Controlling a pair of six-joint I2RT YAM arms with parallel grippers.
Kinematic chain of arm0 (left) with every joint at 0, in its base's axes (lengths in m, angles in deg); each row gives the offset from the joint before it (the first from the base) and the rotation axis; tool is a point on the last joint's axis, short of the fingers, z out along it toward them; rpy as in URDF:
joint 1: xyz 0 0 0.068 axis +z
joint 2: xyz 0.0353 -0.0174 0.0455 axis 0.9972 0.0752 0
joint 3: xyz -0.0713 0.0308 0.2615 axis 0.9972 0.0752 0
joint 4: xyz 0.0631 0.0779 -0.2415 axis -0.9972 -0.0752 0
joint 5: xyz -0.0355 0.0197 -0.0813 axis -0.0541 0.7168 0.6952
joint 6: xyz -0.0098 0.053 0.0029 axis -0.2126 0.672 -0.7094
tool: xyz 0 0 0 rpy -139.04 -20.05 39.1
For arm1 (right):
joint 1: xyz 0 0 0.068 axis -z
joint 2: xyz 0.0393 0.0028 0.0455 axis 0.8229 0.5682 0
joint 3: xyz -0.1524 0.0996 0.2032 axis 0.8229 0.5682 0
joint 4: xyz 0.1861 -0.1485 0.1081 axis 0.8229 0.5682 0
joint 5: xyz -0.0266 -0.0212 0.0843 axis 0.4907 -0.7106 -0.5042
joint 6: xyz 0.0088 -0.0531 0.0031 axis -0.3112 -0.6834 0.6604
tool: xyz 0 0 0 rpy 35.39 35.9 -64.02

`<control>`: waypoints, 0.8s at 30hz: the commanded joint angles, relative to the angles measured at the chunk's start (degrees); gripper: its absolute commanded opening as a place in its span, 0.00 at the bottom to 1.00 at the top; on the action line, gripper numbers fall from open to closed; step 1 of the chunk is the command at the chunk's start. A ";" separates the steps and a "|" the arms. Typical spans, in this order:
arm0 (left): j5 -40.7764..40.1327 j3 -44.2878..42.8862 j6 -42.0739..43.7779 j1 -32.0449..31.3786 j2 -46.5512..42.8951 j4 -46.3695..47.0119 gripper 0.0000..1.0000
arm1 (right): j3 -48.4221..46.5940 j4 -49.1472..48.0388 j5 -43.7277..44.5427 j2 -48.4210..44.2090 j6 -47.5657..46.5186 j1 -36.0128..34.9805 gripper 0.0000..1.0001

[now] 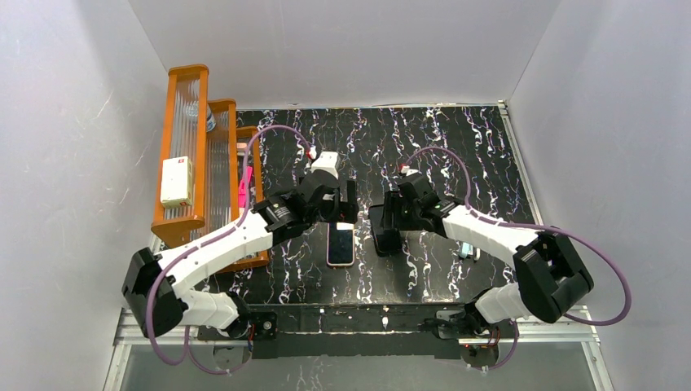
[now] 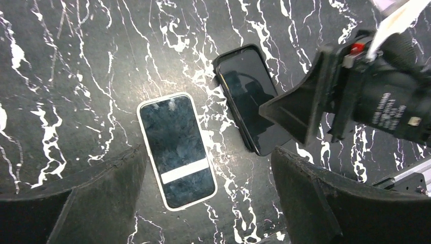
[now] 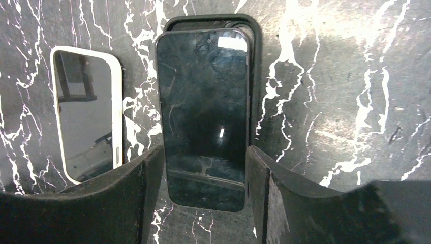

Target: Put the phone into the phone case

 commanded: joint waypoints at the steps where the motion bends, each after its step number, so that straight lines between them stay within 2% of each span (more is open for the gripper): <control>1: 2.32 -0.46 -3.69 -0.11 3.27 1.72 0.87 | 0.81 -1.20 -3.98 -3.02 -2.06 3.25 0.66; 8: 5.99 -1.01 -6.98 -0.02 12.39 4.76 0.72 | 4.04 -2.77 -11.32 -4.62 -2.21 7.76 0.62; 13: 8.31 0.35 -9.73 0.28 18.11 10.50 0.62 | 6.77 -5.13 -18.02 -4.84 -2.62 12.63 0.53; 19: 14.32 0.16 -11.39 0.83 24.98 15.92 0.56 | 9.12 -7.20 -23.00 -4.19 -2.93 15.19 0.46; 24: 15.24 -1.48 -10.83 0.93 29.58 16.41 0.53 | 11.30 -9.75 -26.44 -2.66 -2.31 16.88 0.40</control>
